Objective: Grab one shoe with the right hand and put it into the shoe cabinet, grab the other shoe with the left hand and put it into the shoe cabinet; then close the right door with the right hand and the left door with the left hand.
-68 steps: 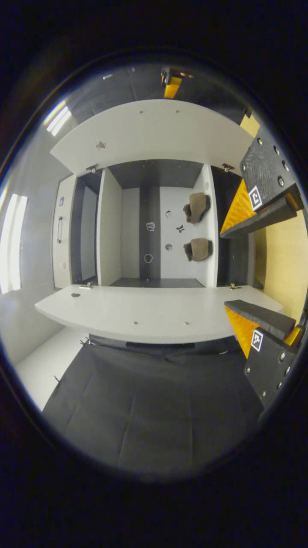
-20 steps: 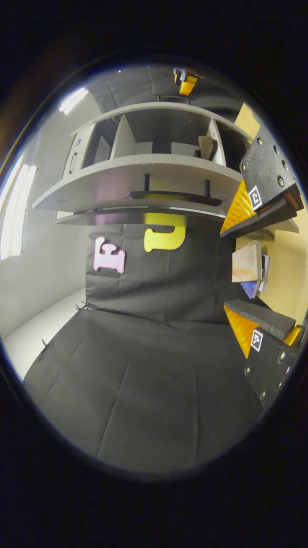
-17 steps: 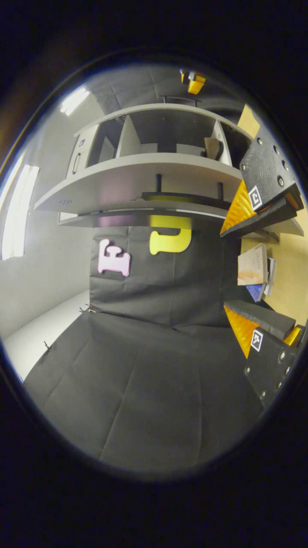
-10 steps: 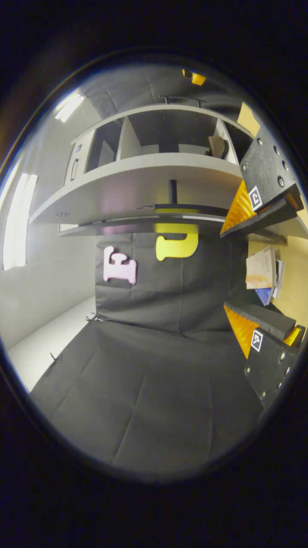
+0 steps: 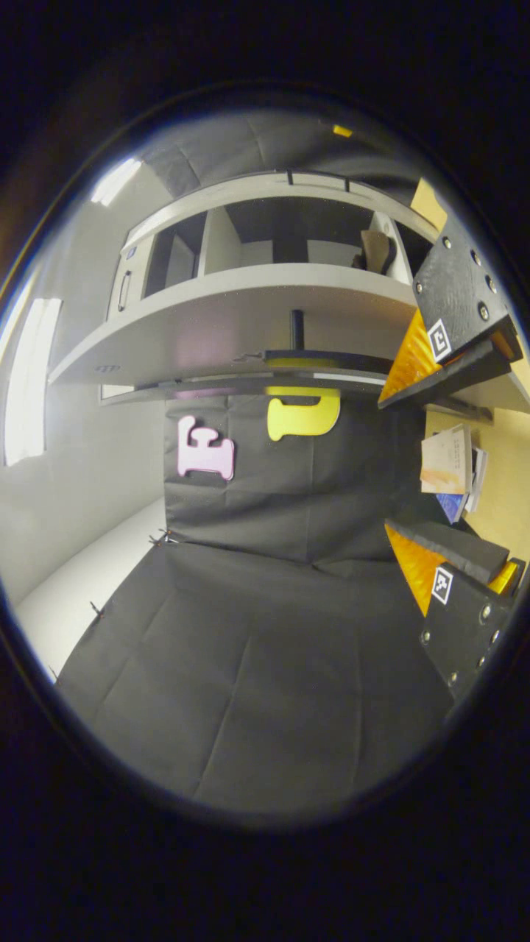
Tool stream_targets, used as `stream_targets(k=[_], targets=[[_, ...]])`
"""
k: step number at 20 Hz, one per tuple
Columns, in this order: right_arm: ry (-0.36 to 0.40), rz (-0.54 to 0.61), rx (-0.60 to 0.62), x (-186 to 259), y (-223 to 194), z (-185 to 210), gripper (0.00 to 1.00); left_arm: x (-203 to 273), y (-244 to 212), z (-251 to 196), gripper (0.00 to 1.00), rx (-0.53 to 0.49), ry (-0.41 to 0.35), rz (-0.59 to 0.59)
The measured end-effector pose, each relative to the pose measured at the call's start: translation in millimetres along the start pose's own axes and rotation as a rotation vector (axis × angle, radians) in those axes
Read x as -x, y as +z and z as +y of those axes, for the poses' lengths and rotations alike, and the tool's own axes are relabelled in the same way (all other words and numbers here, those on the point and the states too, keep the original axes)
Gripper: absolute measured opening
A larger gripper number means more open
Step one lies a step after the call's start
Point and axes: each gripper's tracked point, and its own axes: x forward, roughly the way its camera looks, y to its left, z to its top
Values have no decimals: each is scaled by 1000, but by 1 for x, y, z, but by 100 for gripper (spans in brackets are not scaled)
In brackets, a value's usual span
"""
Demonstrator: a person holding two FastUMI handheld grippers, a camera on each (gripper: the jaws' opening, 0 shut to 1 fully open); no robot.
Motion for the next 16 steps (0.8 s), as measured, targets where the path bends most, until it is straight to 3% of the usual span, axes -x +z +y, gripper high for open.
stream_targets(k=[9,10,12,13,16], targets=[[24,14,-14,-5,-9,-19,97,17,1,-74,91,-18,-70,-12],[25,17,-18,-4,-10,-20,98,18,2,-79,84,-16,-70,-13],[27,22,-20,-5,-11,-23,98,16,1,-88,84,-20,-70,-15],[26,26,-17,-4,-12,-25,98,16,1,-92,91,-20,-71,-15],[22,36,-16,2,-18,-30,98,14,0,-108,91,-15,-94,-10]])
